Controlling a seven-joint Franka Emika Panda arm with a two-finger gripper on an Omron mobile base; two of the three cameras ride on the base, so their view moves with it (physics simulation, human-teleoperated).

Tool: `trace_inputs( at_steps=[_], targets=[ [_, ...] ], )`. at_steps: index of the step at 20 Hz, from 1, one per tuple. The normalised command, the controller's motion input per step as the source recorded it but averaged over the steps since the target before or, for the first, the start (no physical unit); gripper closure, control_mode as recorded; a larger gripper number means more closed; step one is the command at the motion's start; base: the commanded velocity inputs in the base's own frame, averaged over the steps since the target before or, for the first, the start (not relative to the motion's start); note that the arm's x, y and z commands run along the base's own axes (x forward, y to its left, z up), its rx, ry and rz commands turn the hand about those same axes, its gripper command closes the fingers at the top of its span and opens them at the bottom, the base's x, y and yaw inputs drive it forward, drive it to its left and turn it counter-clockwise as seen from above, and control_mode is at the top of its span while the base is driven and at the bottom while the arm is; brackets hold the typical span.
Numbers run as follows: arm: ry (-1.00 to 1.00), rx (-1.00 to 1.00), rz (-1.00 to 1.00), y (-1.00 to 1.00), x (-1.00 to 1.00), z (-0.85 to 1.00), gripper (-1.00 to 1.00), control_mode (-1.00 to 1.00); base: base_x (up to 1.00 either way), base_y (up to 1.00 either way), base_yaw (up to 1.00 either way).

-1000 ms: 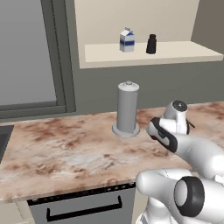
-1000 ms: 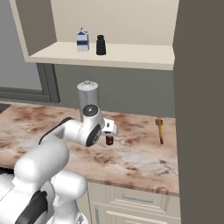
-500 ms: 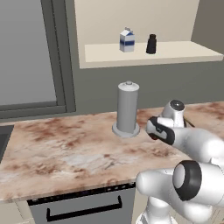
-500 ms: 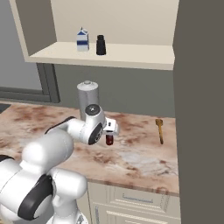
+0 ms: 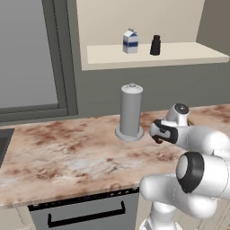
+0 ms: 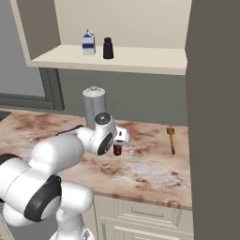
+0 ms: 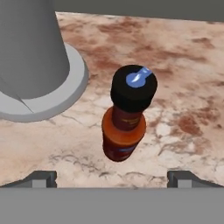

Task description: Pick the condiment bottle and shaker from the counter and place them in the cabinet.

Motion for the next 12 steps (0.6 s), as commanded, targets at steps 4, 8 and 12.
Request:
trace_inputs(
  at_steps=[4, 8, 12],
  targets=[
    [0.0, 0.0, 0.0, -0.04, 0.17, -0.13, -1.0, -1.0, 0.0, 0.0, 0.0],
    [0.0, 0.0, 0.0, -0.03, 0.19, -0.11, -1.0, -1.0, 0.0, 0.0, 0.0],
    [0.0, 0.0, 0.0, -0.05, 0.22, -0.09, -1.0, -1.0, 0.0, 0.0, 0.0]
  ],
)
